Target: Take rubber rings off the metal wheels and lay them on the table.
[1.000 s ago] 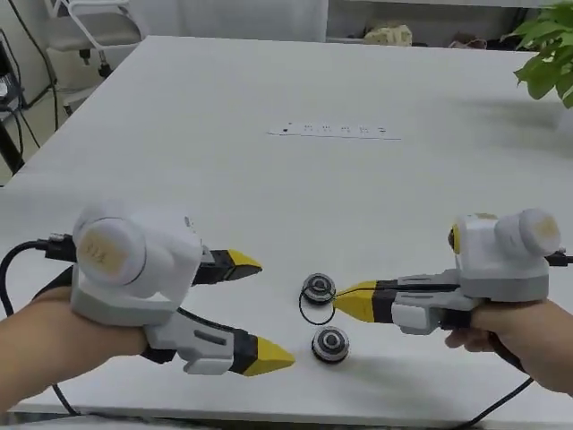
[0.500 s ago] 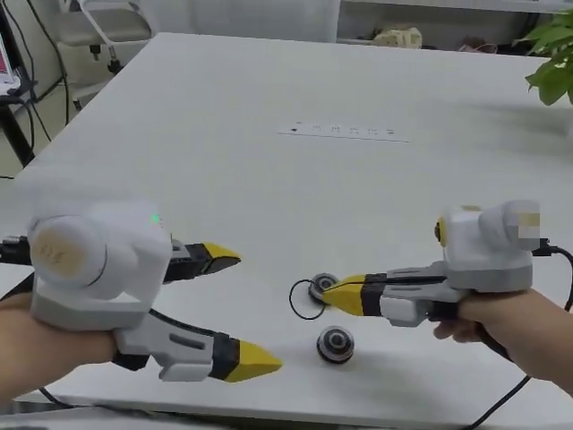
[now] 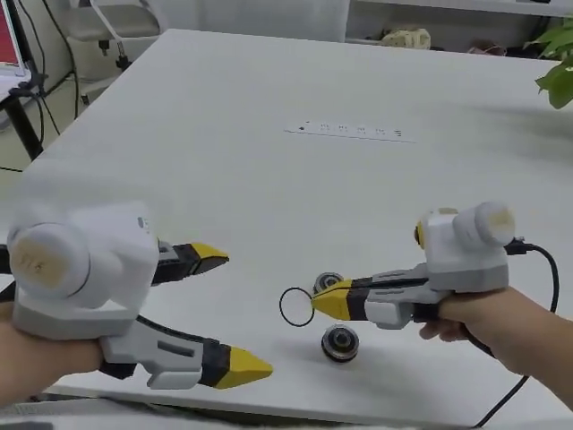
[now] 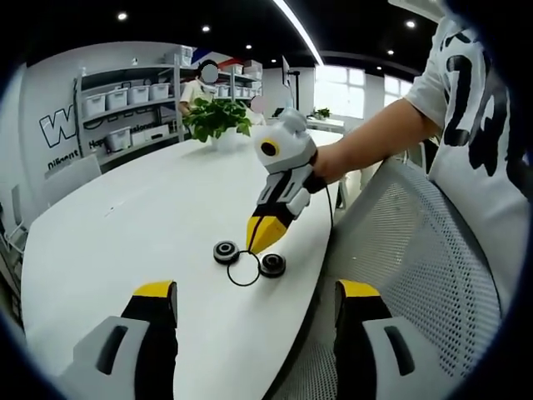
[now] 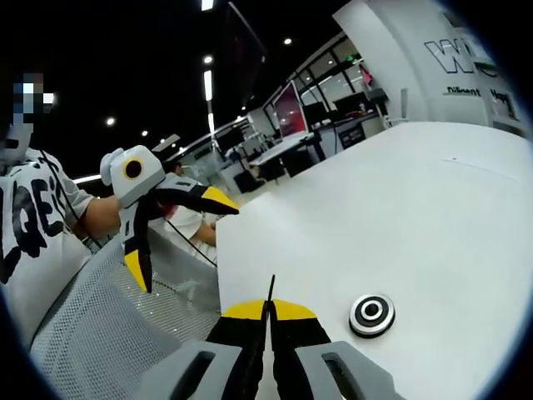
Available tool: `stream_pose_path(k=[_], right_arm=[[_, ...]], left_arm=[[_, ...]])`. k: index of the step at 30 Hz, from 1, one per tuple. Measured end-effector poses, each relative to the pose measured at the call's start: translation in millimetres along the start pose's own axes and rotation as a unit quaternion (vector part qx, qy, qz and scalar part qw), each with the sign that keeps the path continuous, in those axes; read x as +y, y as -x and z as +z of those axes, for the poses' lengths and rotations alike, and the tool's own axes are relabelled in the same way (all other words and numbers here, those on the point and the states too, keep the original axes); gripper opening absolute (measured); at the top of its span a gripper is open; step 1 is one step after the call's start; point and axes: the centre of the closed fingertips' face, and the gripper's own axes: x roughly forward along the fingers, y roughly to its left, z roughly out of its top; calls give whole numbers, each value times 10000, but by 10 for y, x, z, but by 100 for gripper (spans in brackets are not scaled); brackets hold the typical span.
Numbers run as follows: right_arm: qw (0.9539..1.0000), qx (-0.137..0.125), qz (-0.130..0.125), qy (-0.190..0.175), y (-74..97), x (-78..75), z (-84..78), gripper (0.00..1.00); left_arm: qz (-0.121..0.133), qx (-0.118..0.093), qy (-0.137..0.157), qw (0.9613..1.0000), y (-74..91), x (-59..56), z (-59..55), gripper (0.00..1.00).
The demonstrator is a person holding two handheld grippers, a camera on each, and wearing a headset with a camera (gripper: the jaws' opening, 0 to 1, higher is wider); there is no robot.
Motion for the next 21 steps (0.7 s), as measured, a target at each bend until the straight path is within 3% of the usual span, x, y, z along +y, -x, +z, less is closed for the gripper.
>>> stream_pose_path(k=[5, 21], right_arm=[[9998, 176, -5, 49, -63, -29, -52, 0], [9976, 675, -63, 161, -256, -126, -250, 0]], left_arm=[[9, 65, 36, 10000, -7, 13, -53, 75], [60, 65, 111, 9999, -4, 43, -79, 75]])
